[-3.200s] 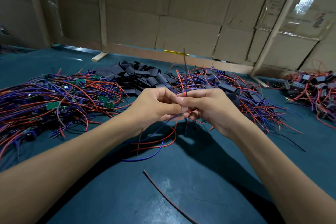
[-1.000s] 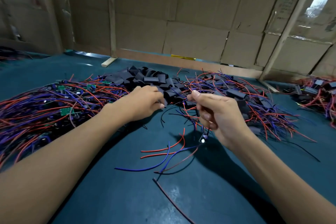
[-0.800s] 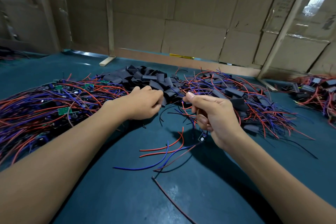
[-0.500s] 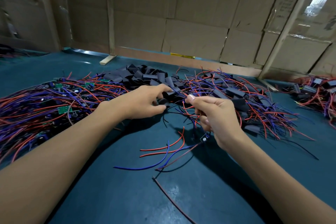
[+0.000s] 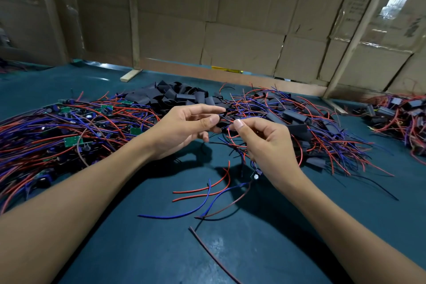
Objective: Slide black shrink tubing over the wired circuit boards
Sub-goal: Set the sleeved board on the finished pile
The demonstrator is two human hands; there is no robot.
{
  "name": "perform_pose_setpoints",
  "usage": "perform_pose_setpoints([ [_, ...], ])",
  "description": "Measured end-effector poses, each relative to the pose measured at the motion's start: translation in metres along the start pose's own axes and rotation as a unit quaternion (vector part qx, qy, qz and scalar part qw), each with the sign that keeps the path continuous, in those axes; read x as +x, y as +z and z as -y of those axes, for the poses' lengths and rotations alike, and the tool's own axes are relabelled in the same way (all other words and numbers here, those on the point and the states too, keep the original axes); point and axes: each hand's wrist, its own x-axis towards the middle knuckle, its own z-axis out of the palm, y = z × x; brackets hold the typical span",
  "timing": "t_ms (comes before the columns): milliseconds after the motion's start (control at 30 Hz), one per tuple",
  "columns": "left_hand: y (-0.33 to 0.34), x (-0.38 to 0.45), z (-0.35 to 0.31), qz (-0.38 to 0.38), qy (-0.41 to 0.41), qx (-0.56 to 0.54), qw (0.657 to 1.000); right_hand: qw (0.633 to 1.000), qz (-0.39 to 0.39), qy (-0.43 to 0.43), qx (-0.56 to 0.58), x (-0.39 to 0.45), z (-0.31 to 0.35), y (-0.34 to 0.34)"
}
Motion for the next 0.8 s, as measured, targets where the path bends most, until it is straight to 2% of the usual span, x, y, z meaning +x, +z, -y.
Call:
perform_pose_setpoints([
  [233,0.0044,-0.0018,-0.0046,-0.020,0.015,-0.006,1.000,0.999,-0.017,-0.026,0.031,-0.0003,-0.0010,0.0011],
  [533,0.0090,-0.0033,-0.0061,-0.006,-0.003,-0.017,1.000,0.999,-0.030,-0.030,-0.034,0.0014,-0.0056,0.0001],
  [800,0.0076,0.0006,-0.0068,-0.044,-0.007,-0.068,0.997,0.996,-0.029,-0.051,-0.062,0.0025,-0.0082,0.0013],
])
